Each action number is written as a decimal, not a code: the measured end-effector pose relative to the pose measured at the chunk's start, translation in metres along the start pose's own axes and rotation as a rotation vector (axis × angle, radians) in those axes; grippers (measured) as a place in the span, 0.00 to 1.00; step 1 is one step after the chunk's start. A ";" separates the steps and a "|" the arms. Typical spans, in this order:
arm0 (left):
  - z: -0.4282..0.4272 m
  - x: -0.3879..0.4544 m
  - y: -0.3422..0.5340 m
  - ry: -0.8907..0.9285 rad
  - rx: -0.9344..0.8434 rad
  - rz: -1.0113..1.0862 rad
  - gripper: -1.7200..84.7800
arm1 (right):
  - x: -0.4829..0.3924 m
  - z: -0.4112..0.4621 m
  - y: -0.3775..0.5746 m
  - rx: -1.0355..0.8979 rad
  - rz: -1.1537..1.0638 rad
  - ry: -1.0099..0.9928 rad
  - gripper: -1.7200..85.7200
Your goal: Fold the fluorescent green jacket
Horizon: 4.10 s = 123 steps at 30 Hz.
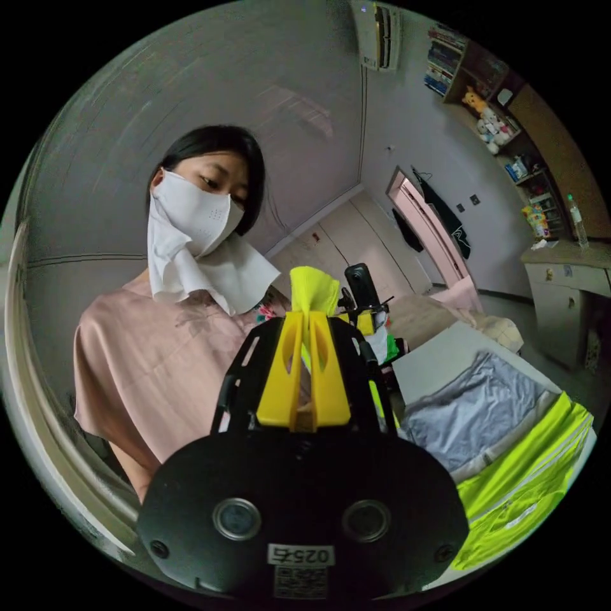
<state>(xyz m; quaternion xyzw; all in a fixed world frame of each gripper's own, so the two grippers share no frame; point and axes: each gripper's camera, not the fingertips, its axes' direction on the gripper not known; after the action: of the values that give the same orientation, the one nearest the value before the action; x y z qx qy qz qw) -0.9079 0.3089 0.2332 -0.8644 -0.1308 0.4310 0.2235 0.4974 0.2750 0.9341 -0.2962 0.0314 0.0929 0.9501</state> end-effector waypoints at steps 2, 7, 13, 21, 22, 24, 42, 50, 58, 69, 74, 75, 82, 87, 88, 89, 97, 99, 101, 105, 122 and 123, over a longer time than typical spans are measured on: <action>0.002 -0.006 -0.003 0.029 0.014 0.014 0.11 | 0.004 0.006 -0.002 -0.031 0.010 0.013 0.02; -0.009 -0.011 -0.007 -0.002 0.028 -0.007 0.04 | 0.011 0.006 -0.002 -0.009 0.064 0.107 0.08; -0.044 0.019 0.000 -0.105 0.065 -0.018 0.04 | -0.027 -0.012 0.023 0.066 0.073 0.400 0.09; -0.059 0.022 0.005 -0.080 0.210 -0.093 0.01 | 0.003 0.055 0.034 -0.185 0.141 0.285 0.09; -0.058 0.019 0.006 -0.071 0.207 -0.099 0.00 | 0.007 0.056 0.035 -0.189 0.145 0.272 0.09; -0.057 0.010 0.010 -0.057 0.228 -0.165 0.00 | 0.017 0.052 0.043 -0.177 0.192 0.263 0.09; -0.082 -0.010 0.001 0.066 0.347 -0.223 0.01 | 0.050 0.029 0.032 -0.013 0.190 0.159 0.09; -0.092 -0.018 -0.003 0.093 0.367 -0.235 0.01 | 0.068 0.018 0.026 0.013 0.211 0.039 0.10; -0.100 -0.029 -0.004 0.086 0.381 -0.261 0.01 | 0.073 0.036 0.016 -0.066 0.190 0.054 0.09; -0.120 -0.040 0.001 0.061 0.415 -0.282 0.17 | 0.055 0.017 0.017 -0.029 0.201 0.098 0.01; -0.120 -0.055 0.015 0.096 0.267 -0.289 0.17 | 0.034 0.002 0.018 -0.026 0.168 0.110 0.01; -0.114 -0.064 0.016 0.146 0.248 -0.302 0.16 | 0.032 0.003 0.017 -0.046 0.167 0.104 0.01; -0.079 -0.079 -0.010 0.336 0.126 -0.254 0.06 | 0.027 0.015 0.013 -0.142 0.160 0.121 0.01; -0.096 -0.084 0.003 0.270 0.202 -0.326 0.02 | 0.012 0.011 0.016 -0.112 0.171 0.289 0.05; -0.099 -0.082 0.005 0.253 0.215 -0.327 0.02 | 0.007 0.009 0.017 -0.095 0.163 0.318 0.06; -0.104 -0.077 0.008 0.227 0.233 -0.324 0.02 | -0.005 0.005 0.017 -0.053 0.131 0.355 0.07; -0.108 -0.068 0.017 0.229 0.253 -0.340 0.02 | -0.014 0.034 0.012 -0.088 0.095 0.444 0.10; -0.106 -0.067 0.015 0.245 0.236 -0.331 0.02 | -0.007 0.039 0.014 -0.105 0.104 0.396 0.10; -0.105 -0.065 0.014 0.255 0.224 -0.320 0.02 | -0.007 0.040 0.016 -0.106 0.099 0.394 0.09; -0.104 -0.058 0.011 0.285 0.193 -0.288 0.02 | -0.008 0.029 0.022 -0.067 0.104 0.341 0.10; -0.098 -0.037 0.021 0.240 0.197 -0.297 0.08 | -0.020 0.022 0.046 -0.088 0.070 0.299 0.02; -0.105 -0.034 0.025 0.216 0.226 -0.292 0.10 | -0.023 0.015 0.049 -0.061 0.076 0.288 0.02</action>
<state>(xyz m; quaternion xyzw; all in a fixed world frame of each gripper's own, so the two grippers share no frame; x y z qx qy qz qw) -0.8429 0.2441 0.2995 -0.8469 -0.1806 0.3111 0.3917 0.4650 0.3196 0.9219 -0.3338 0.1756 0.0862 0.9221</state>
